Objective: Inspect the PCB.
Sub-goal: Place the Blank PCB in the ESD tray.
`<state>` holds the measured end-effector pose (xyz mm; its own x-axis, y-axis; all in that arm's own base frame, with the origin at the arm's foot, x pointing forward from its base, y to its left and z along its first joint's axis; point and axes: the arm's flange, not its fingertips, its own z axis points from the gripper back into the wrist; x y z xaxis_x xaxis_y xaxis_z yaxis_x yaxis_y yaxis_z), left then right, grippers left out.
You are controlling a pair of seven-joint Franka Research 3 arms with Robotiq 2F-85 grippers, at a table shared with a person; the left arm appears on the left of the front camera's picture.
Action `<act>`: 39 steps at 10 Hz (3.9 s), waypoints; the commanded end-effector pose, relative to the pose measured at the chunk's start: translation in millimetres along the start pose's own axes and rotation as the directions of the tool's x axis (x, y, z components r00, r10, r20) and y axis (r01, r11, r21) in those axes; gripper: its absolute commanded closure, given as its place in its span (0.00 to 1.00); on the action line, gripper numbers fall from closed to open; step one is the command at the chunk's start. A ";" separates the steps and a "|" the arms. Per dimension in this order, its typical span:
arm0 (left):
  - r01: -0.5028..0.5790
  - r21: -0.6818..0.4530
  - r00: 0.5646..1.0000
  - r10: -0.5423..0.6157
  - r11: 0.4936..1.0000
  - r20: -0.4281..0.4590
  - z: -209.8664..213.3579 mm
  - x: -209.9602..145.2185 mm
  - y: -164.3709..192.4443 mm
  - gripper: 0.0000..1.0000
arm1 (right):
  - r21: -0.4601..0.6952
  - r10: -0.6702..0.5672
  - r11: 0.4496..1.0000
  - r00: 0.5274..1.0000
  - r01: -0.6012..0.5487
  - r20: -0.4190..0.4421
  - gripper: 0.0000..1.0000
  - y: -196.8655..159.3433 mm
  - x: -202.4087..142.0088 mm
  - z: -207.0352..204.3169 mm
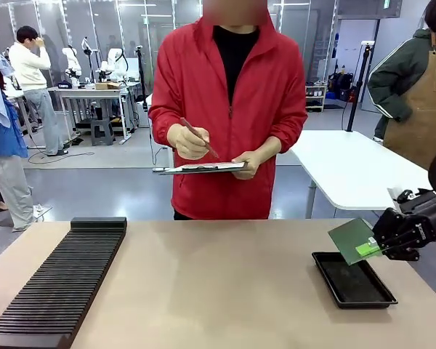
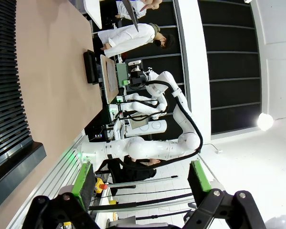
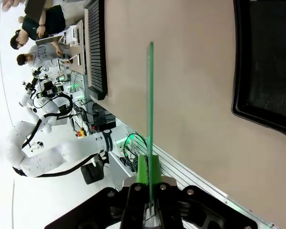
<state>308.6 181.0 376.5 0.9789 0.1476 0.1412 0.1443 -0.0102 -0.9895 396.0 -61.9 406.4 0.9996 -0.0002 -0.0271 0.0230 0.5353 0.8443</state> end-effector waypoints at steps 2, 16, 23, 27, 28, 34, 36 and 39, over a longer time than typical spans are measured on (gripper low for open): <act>-0.003 0.007 1.000 0.003 1.000 -0.006 -0.4 -3.9 -3.1 0.00 | 0.000 0.000 1.000 1.000 0.000 0.000 0.97 0.0 0.0 0.0; -0.003 0.007 1.000 0.003 1.000 -0.006 -0.4 -3.9 -3.1 0.00 | -0.251 0.005 0.968 1.000 -0.010 -0.019 0.97 -76.8 72.4 -47.1; -0.003 0.007 1.000 0.003 1.000 -0.006 -0.4 -3.9 -3.1 0.00 | -0.300 -0.010 0.954 1.000 0.001 -0.028 0.93 -90.9 83.8 -60.1; -0.003 0.007 1.000 0.003 1.000 -0.006 -0.4 -3.9 -3.1 0.00 | -0.375 -0.004 0.927 1.000 0.014 0.026 0.40 -77.5 72.4 -59.7; -0.003 0.007 1.000 0.003 1.000 -0.006 -0.4 -3.9 -3.1 0.00 | -0.397 0.000 0.918 1.000 0.010 0.024 0.22 -72.0 68.3 -61.3; -0.003 0.007 1.000 0.003 1.000 -0.006 -0.4 -3.9 -3.1 0.00 | -0.563 -0.021 0.823 0.995 0.074 0.100 0.01 -51.0 59.5 -61.4; -0.003 0.007 1.000 0.003 1.000 -0.006 -0.4 -3.9 -3.1 0.00 | -0.600 -0.018 0.795 0.991 0.093 0.129 0.00 -42.6 57.1 -58.3; -0.003 0.007 1.000 0.003 1.000 -0.006 -0.4 -3.9 -3.1 0.00 | -0.602 -0.003 0.793 0.989 0.091 0.146 0.00 -29.7 53.0 -53.5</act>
<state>308.6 181.0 376.5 0.9789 0.1477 0.1412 0.1443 -0.0102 -0.9895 452.5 -40.0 348.7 0.9935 -0.1014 0.0518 0.0755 0.9272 0.3669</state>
